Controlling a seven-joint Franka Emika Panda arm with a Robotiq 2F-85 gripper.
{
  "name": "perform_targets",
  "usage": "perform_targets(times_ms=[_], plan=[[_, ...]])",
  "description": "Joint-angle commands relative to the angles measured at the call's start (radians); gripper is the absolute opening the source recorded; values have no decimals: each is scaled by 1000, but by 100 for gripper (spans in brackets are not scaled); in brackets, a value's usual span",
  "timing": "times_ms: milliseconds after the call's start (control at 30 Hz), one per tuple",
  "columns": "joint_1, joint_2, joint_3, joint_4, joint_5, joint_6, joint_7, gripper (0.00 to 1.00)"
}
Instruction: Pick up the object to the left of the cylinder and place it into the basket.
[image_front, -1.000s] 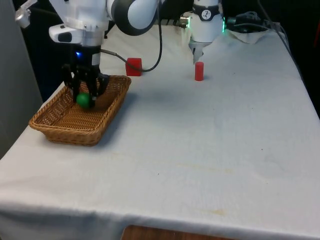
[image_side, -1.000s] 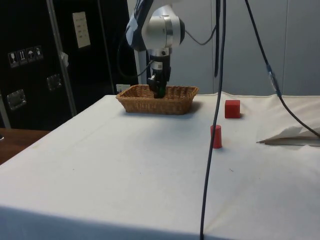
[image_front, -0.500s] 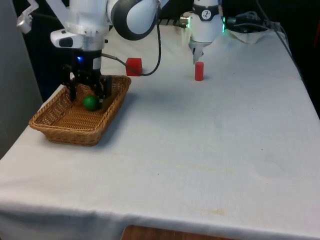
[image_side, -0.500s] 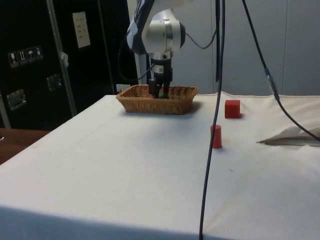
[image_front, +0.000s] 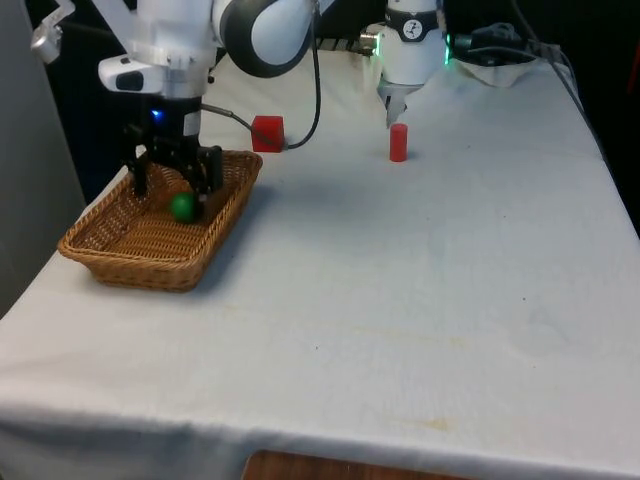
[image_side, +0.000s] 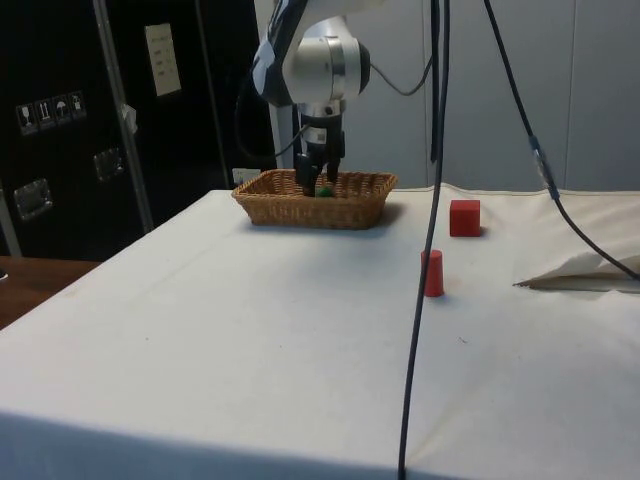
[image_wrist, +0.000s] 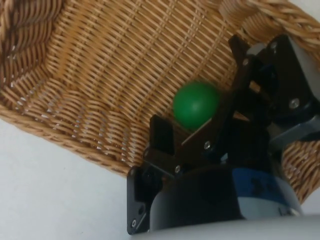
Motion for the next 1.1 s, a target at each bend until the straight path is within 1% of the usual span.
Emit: perform_targets(times_ms=[0, 33, 100, 133, 167, 200, 233, 400, 433, 467, 533, 667, 700, 733, 767, 900, 1000, 1033, 1067], plan=[[5, -9, -8, -3, -5, -11, 1, 100], [11, -11, -16, -4, -6, -16, 1, 100], [17, -15, -25, -5, -7, -23, 2, 100], [13, -9, -21, -1, 0, -19, 0, 100], [20, -15, -30, -5, -6, -26, 2, 100], [23, -17, -34, -6, -7, -29, 3, 100], [31, -19, -43, -7, -7, -33, 4, 100], [47, -27, -62, -10, -8, -44, 6, 100], [41, -21, -57, -3, 0, -40, 2, 100], [50, -28, -67, -10, -8, -47, 7, 100], [60, -33, -80, -11, -9, -55, 7, 100], [74, -39, -100, -11, -9, -69, 9, 100], [77, -42, -104, -11, -10, -72, 9, 100], [71, -37, -98, -4, -1, -67, 3, 100], [84, -45, -112, -12, -10, -76, 9, 100], [102, -56, -128, -15, -13, -85, 14, 100], [118, -65, -138, -20, -13, -87, 19, 100], [102, -60, -127, -9, -4, -83, 10, 100], [123, -69, -140, -23, -14, -87, 21, 100]])
